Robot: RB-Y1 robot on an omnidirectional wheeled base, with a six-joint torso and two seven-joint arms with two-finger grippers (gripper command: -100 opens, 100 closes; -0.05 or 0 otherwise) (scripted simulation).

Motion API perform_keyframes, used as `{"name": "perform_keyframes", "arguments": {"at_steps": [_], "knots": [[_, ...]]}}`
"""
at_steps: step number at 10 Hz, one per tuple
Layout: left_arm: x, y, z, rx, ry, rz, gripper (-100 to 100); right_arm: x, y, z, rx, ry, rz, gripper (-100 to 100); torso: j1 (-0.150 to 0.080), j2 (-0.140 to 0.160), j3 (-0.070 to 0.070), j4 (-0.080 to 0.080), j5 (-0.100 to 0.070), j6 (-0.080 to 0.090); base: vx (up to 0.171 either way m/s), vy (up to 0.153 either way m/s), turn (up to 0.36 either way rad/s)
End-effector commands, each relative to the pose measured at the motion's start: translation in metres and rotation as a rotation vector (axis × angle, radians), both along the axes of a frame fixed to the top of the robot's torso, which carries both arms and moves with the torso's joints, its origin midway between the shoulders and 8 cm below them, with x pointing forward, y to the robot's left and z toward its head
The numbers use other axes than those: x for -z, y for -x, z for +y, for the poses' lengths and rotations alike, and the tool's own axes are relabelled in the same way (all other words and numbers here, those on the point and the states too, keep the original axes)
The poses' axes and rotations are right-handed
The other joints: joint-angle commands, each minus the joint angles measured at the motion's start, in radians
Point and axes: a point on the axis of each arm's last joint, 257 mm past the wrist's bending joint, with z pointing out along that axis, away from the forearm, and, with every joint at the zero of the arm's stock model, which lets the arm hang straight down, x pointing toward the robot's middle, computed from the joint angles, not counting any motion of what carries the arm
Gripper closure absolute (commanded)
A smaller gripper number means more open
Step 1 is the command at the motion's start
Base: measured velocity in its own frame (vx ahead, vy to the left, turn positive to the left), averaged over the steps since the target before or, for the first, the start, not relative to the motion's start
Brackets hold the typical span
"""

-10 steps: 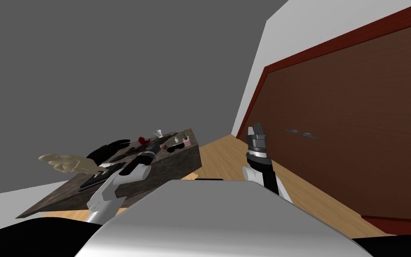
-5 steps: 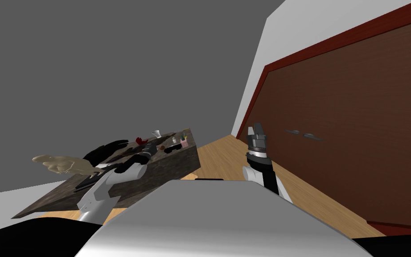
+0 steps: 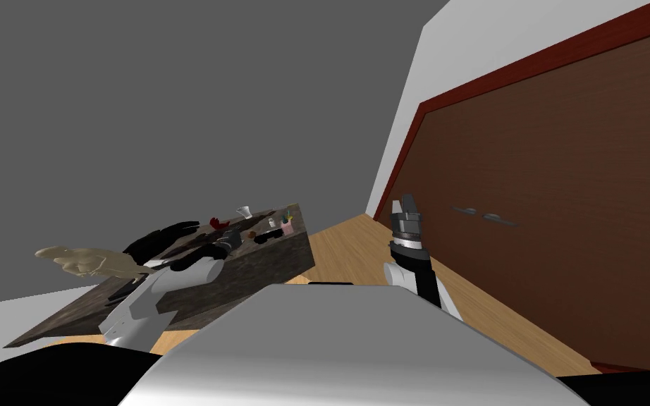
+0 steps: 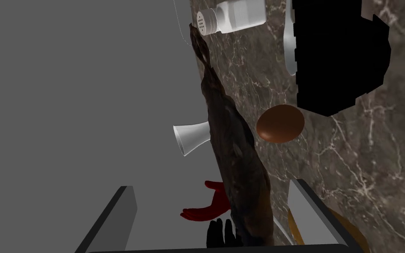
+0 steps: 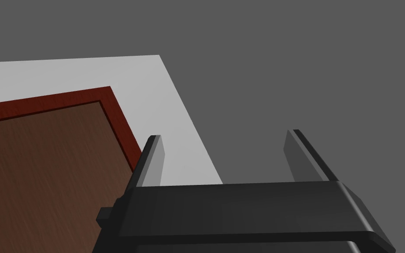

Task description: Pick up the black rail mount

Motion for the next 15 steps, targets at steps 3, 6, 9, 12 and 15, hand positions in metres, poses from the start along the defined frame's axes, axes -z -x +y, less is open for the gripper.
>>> {"name": "perform_keyframes", "arguments": {"at_steps": [3,6,9,12,15], "knots": [[0.017,0.022,0.025,-0.063,0.058,0.092,-100,0.000,0.000,0.000,0.000,0.000,0.000,0,0.001,0.000,0.000,0.000,0.000,0.000,0.053,-0.069,0.015],[0.031,0.037,0.034,-0.101,0.096,0.162,-100,0.000,0.000,0.000,0.000,0.000,0.000,0,0.001,-0.002,-0.001,0.000,0.000,0.000,0.062,-0.063,0.013],[0.044,0.058,0.047,-0.146,0.151,0.242,-100,0.000,0.000,0.000,0.000,0.000,0.000,0,0.001,-0.001,-0.001,0.000,0.000,0.000,0.074,-0.057,0.008],[0.054,0.073,0.052,-0.174,0.185,0.300,-100,0.000,0.000,0.000,0.000,0.000,0.000,0,0.002,-0.003,-0.001,-0.001,0.001,0.000,0.072,-0.044,0.003],[0.068,0.096,0.056,-0.213,0.242,0.386,-100,0.000,0.000,0.000,0.000,0.000,0.000,0,0.002,-0.005,-0.003,-0.001,0.001,0.000,0.108,-0.044,-0.002]]}}
